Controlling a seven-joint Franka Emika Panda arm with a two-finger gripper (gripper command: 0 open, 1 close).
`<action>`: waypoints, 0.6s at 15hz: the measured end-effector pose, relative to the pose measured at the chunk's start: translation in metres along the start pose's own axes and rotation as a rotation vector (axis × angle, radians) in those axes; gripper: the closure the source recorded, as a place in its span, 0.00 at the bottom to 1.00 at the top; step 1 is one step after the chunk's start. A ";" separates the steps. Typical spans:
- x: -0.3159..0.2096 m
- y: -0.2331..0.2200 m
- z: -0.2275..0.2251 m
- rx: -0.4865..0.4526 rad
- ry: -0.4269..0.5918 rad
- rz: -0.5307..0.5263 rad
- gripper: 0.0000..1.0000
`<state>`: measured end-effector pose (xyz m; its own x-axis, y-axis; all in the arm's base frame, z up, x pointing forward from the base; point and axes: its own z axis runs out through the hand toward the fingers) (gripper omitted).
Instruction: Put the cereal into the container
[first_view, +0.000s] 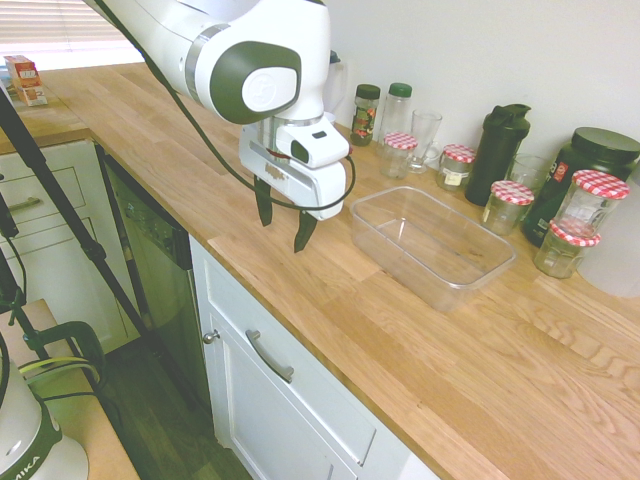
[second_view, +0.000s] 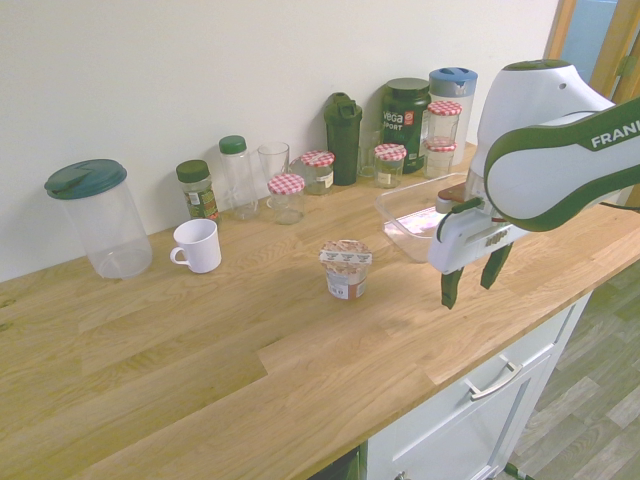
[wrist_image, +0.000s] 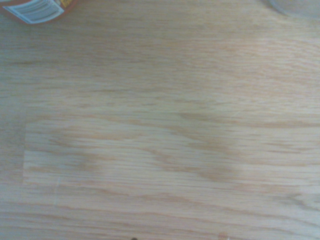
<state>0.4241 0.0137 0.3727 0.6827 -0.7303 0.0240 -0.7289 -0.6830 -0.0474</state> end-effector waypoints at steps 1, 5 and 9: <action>0.000 0.000 0.001 -0.003 -0.003 0.003 0.00; -0.016 -0.029 -0.015 0.039 0.022 -0.039 0.00; -0.045 -0.071 -0.015 0.116 0.086 -0.121 0.00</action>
<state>0.4442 0.0945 0.3896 0.7545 -0.6450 0.1215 -0.6276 -0.7631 -0.1540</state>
